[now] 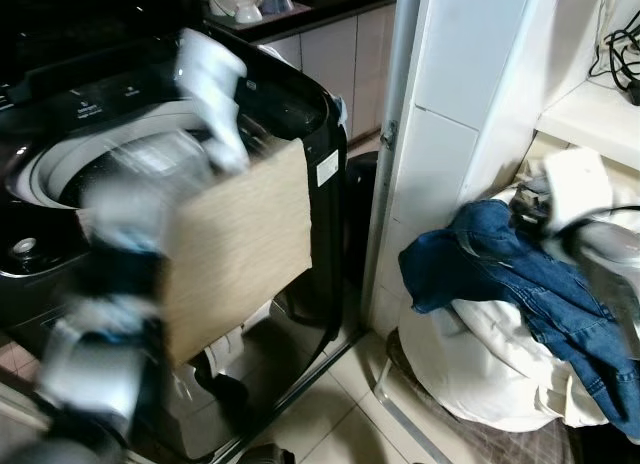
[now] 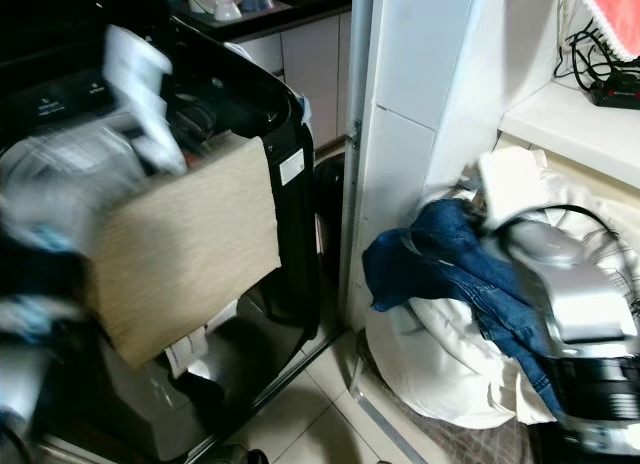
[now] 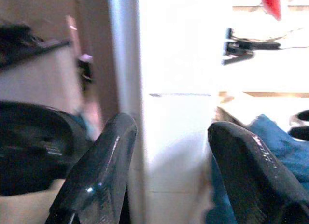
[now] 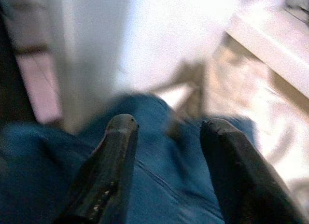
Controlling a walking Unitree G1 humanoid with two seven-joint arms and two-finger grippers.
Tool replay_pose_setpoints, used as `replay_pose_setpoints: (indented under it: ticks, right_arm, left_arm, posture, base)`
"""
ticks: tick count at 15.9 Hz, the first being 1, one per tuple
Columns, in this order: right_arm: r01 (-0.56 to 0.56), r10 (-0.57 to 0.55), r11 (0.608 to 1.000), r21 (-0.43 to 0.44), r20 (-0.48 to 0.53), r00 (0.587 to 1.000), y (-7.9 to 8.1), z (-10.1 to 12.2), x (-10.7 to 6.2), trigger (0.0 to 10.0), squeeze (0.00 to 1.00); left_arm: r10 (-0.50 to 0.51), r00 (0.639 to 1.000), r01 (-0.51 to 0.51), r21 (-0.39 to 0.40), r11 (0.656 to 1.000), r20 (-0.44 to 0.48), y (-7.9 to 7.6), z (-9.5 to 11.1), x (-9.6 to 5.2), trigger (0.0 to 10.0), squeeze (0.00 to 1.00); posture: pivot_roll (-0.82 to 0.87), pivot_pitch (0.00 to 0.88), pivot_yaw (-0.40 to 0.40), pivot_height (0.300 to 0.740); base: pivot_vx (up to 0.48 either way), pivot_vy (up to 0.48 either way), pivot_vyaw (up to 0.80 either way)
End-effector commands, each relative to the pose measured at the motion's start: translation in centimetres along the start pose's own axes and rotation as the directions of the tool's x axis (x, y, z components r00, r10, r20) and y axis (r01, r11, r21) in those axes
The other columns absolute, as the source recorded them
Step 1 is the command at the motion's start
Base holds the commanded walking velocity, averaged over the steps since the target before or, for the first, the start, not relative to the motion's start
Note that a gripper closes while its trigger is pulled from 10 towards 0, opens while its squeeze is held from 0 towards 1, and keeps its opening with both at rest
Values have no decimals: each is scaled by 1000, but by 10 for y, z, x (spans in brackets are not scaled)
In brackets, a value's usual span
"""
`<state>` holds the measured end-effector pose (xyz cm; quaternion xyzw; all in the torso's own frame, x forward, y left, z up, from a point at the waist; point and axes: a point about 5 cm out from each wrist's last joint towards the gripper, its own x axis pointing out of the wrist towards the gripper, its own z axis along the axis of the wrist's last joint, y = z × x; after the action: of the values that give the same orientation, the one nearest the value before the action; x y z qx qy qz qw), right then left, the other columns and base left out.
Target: Clothes washing
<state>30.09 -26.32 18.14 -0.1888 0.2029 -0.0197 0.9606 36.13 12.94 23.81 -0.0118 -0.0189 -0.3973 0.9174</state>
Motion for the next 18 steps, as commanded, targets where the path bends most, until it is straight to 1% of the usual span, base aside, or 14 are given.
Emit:
replay_pose_setpoints:
  ticks: [1, 2, 3, 4, 5, 6, 8, 9, 10, 11, 12, 13, 14, 18]
  right_arm:
    - [-64, 61, 997, -51, -53, 997, -2, -7, -4, 10000, 1000]
    - [-116, 110, 990, -79, -83, 990, -4, -12, -8, 10000, 1000]
    - [-240, 226, 965, -105, -130, 966, -7, -19, -16, 10000, 1000]
    - [-297, 284, 950, -92, -135, 949, -7, -22, -18, 10000, 1000]
    - [-314, 301, 946, -80, -138, 943, -7, -23, -19, 10000, 1000]
    - [-383, 374, 923, -39, -152, 915, -4, -31, -17, 10000, 1000]
    - [-414, 407, 910, -12, -166, 898, -3, -40, -13, 10000, 1000]
    - [-433, 400, 897, -88, -260, 879, -6, -57, -8, 10000, 310]
    - [-460, 409, 879, -123, -299, 862, -6, -64, -7, 10000, 0]
    - [-461, 406, 878, -130, -308, 860, -6, -67, -3, 10000, 0]
    - [-452, 393, 880, -143, -315, 864, -7, -70, -1, 9176, 0]
    - [-435, 371, 888, -151, -324, 870, -9, -73, 4, 1333, 0]
    - [-430, 368, 891, -146, -324, 872, -10, -74, 7, 0, 0]
    - [-446, 386, 884, -142, -317, 866, -13, -73, 13, 0, 0]
  left_arm:
    - [-53, 999, 53, 48, 997, 3, -18, 3, 4, 10000, 0]
    - [-115, 993, 117, 63, 991, -29, -33, -6, 7, 10000, 0]
    - [-217, 974, 220, 52, 974, -64, -60, -20, 9, 10000, 0]
    - [-249, 966, 252, 39, 967, -75, -69, -25, 8, 10000, 0]
    - [-260, 962, 263, 38, 964, -80, -72, -26, 7, 10000, 0]
    - [-336, 937, 339, 18, 941, -97, -85, -33, 3, 10000, 0]
    - [-394, 912, 396, 1, 918, -118, -93, -38, -2, 10000, 0]
    - [-416, 895, 424, 18, 905, -164, -99, -46, -8, 10000, 0]
    - [-412, 893, 423, 19, 906, -181, -101, -48, -11, 10000, 0]
    - [-405, 897, 414, 15, 910, -180, -102, -49, -11, 10000, 0]
    - [-401, 898, 410, 15, 912, -179, -102, -49, -11, 10000, 0]
    - [-388, 904, 397, 16, 918, -179, -101, -49, -12, 10000, 0]
    - [-381, 907, 389, 14, 921, -180, -101, -49, -12, 10000, 0]
    - [-365, 912, 374, 17, 927, -188, -98, -48, -17, 10000, 0]
  posture:
    - [-73, 0, 89, 740]
    - [-73, 0, 89, 740]
    - [-85, 0, 96, 740]
    - [-92, 0, 100, 740]
    - [-92, 0, 100, 740]
    - [-101, 0, 105, 740]
    - [-103, 0, 105, 740]
    - [-101, 0, 100, 740]
    - [-102, 0, 99, 740]
    - [-103, 0, 97, 740]
    - [-103, 0, 95, 740]
    - [-102, 0, 93, 740]
    - [-99, 0, 88, 740]
    - [-95, 0, 83, 740]
  base:
    - [0, 0, 0]
    - [0, 0, 0]
    - [0, 0, 0]
    - [0, 0, 0]
    - [0, 0, 0]
    - [0, 0, 0]
    - [0, 0, 0]
    - [0, 0, 0]
    - [0, 0, 0]
    - [0, 0, 0]
    - [0, 0, 0]
    - [0, 0, 0]
    - [0, 0, 0]
    - [0, 0, 0]
